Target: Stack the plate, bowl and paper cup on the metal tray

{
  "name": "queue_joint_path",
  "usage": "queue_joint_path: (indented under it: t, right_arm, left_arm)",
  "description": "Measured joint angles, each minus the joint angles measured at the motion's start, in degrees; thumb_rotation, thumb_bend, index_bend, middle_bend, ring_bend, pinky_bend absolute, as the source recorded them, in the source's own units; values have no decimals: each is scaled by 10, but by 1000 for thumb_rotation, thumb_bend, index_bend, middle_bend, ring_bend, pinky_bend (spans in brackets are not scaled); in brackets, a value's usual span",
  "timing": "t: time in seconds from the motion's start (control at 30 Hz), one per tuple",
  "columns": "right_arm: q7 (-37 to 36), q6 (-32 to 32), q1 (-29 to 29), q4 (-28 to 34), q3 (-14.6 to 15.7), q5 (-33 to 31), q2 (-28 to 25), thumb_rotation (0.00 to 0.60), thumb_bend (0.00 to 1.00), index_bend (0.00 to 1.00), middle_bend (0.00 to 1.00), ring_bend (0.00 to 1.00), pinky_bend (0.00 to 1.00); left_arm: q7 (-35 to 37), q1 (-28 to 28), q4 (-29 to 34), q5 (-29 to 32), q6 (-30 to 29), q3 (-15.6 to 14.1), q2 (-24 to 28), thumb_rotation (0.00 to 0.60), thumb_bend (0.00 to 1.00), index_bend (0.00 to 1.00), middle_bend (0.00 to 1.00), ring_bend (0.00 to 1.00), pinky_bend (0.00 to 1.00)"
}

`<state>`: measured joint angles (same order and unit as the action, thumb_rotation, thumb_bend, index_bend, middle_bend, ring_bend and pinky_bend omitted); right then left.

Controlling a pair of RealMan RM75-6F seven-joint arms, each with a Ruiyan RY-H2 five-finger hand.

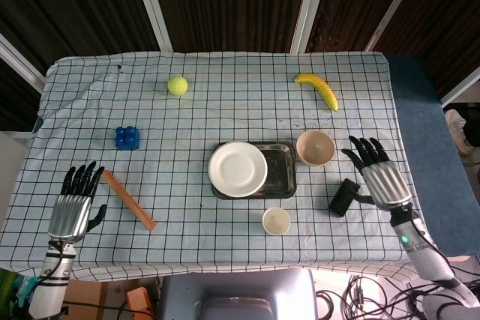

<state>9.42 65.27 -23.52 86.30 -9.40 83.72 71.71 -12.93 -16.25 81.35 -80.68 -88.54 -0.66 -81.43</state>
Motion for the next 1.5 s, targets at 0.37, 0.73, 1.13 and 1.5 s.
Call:
queue_joint_path:
  t: [0.37,0.73,1.13,1.5]
  right_arm:
    - [79,-126,-113,-194,-36,-107,154,600,118,342,0,0,0]
    - [47,-162,-136,-285,-17,-121,207,600,256,501,0,0,0]
    - [-9,-160,-140,-330,-6,-108,221,600,460,620,0,0,0]
    - [-25,-100,-137,-275,-10,-81,197,600,463,631,0,0,0]
  left_arm:
    - [84,49,-59,-21,-32,11,10,600,336,0,0,0,0]
    - [76,55,-63,-18,-13,27,8,600,337,0,0,0,0]
    - [76,58,-67,-17,3,39,6,600,337,0,0,0,0]
    - [81,65,-70,-16,5,48,8,600,336,0,0,0,0]
